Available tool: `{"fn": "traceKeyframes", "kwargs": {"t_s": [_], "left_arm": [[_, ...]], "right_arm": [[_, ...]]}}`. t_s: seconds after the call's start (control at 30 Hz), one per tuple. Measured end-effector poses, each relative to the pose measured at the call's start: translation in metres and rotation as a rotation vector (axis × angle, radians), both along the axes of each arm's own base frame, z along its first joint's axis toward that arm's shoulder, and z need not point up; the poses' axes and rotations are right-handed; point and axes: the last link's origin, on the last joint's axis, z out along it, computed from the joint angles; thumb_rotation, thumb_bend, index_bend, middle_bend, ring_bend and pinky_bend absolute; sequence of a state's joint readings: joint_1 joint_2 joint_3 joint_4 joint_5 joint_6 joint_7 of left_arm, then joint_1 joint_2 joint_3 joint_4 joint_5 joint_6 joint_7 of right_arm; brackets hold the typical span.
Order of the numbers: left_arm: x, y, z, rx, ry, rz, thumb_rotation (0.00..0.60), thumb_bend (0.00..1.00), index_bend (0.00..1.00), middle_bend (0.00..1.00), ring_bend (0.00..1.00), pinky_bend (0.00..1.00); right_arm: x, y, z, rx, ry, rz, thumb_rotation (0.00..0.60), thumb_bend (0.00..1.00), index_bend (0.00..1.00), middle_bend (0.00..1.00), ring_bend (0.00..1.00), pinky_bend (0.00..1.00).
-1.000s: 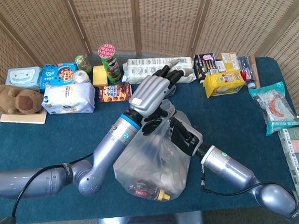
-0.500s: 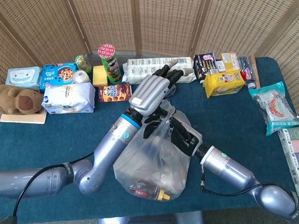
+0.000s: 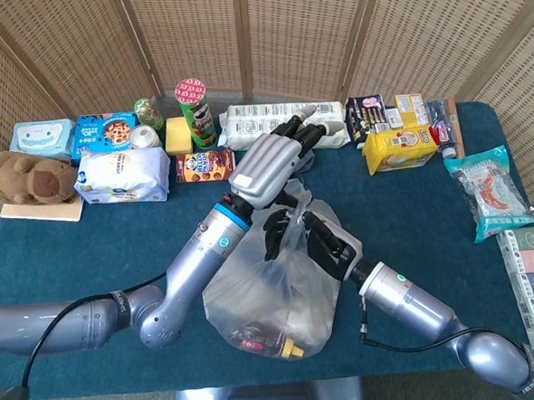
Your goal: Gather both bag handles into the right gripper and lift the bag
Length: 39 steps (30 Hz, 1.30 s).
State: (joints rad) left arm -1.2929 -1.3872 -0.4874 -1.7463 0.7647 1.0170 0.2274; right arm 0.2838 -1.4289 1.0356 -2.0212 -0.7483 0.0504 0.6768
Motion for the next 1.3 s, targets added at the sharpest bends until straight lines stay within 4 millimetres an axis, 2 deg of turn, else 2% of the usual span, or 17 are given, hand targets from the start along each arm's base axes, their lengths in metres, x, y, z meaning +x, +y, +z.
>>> {"fn": "traceKeyframes", "kwargs": {"t_s": [0.67, 1.03, 1.3], "left_arm": [[-0.021, 0.002, 0.006, -0.013, 0.086, 0.014, 0.6, 0.05, 0.12, 0.22, 0.0, 0.18], [-0.038, 0.0, 0.016, -0.051, 0.214, 0.018, 0.6, 0.05, 0.08, 0.19, 0.0, 0.17], [-0.049, -0.005, 0.025, -0.127, 0.221, 0.038, 0.6, 0.05, 0.07, 0.18, 0.0, 0.16]], "right_arm": [[-0.002, -0.003, 0.004, 0.002, -0.012, -0.017, 0.198, 0.23, 0.54, 0.72, 0.83, 0.67], [-0.005, -0.005, 0.007, -0.002, -0.016, -0.034, 0.205, 0.23, 0.55, 0.73, 0.85, 0.69], [-0.006, -0.007, 0.01, -0.01, -0.021, -0.044, 0.199, 0.23, 0.55, 0.73, 0.85, 0.69]]}}
